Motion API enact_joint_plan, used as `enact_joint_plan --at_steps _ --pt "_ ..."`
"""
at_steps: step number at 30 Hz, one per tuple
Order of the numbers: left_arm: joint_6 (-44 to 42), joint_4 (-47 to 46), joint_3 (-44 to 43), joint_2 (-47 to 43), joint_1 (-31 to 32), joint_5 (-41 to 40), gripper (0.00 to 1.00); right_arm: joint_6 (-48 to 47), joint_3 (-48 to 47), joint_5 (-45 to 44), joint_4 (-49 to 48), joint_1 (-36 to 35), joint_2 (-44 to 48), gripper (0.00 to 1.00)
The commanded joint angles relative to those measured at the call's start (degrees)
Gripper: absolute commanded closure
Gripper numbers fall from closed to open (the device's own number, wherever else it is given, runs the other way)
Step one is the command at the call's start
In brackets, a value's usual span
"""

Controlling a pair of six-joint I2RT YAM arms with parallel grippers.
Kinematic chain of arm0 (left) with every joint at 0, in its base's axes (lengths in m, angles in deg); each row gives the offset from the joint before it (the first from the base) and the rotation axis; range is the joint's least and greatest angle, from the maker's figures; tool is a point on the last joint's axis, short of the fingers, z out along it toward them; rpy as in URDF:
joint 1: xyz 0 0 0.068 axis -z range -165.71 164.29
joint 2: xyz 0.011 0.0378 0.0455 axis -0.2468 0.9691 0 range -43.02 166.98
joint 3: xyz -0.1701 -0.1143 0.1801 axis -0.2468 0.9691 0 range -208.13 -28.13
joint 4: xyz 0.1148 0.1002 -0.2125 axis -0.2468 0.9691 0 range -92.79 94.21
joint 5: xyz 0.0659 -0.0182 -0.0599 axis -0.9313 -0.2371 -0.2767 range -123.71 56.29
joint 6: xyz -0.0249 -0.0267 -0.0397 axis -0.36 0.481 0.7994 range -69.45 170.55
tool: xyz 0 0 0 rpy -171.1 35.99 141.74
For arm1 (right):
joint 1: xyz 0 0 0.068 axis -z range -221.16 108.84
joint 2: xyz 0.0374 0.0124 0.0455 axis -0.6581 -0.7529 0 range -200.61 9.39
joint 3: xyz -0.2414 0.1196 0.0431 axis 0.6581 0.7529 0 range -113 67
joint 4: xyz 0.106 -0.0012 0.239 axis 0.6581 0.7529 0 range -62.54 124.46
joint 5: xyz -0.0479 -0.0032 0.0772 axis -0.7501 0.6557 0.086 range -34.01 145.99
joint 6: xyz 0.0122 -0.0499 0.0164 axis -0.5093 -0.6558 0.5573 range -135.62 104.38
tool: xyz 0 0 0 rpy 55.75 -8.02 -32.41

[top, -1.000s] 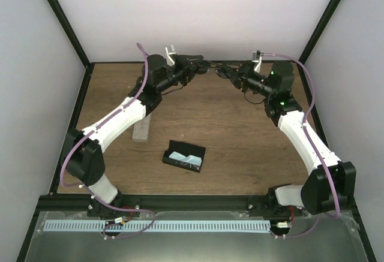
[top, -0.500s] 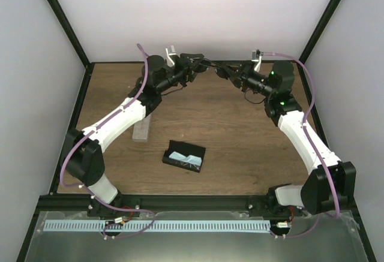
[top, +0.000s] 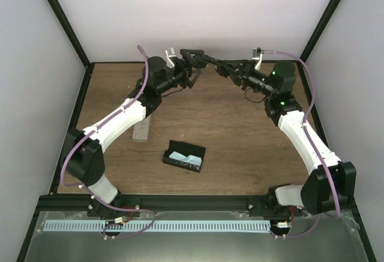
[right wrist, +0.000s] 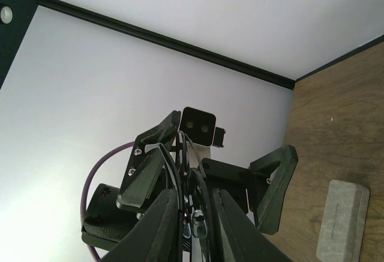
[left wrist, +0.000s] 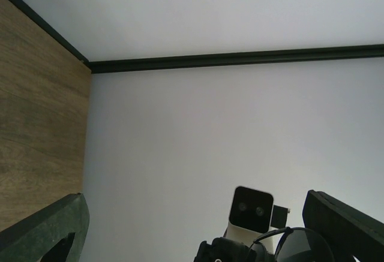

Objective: Organize the sunglasses
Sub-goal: Fold the sunglasses.

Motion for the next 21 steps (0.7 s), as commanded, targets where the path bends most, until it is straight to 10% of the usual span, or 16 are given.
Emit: enact_joint_plan --at_steps 1,21 --pt "-0.3 -2.8 0.1 -2.7 0.0 0.1 0.0 -1.4 -1.9 1.2 0.5 -0.2 0.2 0.85" --pt "-5.7 2.5 1.6 -6.3 -1.2 -4.8 0.0 -1.8 -0.8 3.3 0.3 2.2 1.6 0.85"
